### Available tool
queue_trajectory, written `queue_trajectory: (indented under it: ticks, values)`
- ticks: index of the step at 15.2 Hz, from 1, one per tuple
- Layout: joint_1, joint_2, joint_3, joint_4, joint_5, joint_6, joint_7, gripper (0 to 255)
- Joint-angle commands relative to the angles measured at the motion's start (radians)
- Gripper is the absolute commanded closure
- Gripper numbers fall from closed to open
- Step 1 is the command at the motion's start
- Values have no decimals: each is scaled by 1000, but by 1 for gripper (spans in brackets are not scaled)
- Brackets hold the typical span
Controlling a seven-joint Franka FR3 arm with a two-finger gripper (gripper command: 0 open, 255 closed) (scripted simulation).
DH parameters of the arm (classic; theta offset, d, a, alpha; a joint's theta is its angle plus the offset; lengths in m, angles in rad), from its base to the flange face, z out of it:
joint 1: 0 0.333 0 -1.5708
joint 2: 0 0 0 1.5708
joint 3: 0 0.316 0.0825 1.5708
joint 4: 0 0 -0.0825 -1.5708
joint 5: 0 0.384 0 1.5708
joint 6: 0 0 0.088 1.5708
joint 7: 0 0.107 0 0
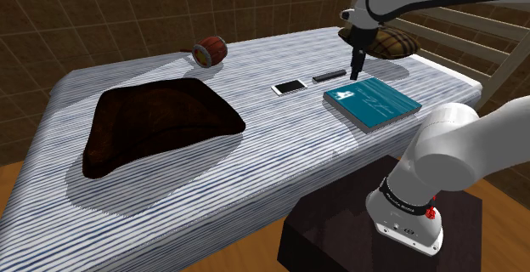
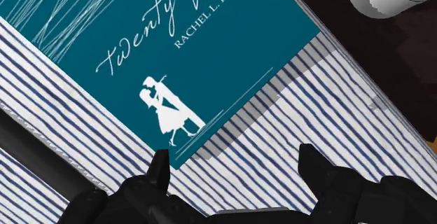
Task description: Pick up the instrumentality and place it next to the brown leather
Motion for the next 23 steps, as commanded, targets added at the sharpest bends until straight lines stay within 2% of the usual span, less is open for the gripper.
queue_trajectory:
  ticks: [1, 5, 9, 12, 14, 15, 16, 17, 19, 21, 23]
  values:
    - [18, 50, -62, 18, -21, 56, -95, 0]
    - [70, 173, -197, 72, -31, 170, -287, 0]
    - [156, 327, -346, 152, 23, 281, -503, 0]
    - [245, 474, -472, 225, 135, 359, -701, 0]
    - [306, 601, -557, 281, 270, 400, -869, 0]
    - [325, 679, -589, 313, 362, 414, -969, 0]
    - [326, 762, -604, 347, 466, 419, -1075, 0]
    - [303, 841, -594, 385, 563, 417, -1174, 0]
    - [207, 962, -518, 465, 698, 402, -1323, 0]
    - [118, 1058, -446, 550, 789, 382, -1434, 0]
    - [95, 1077, -423, 559, 805, 389, -1451, 0]
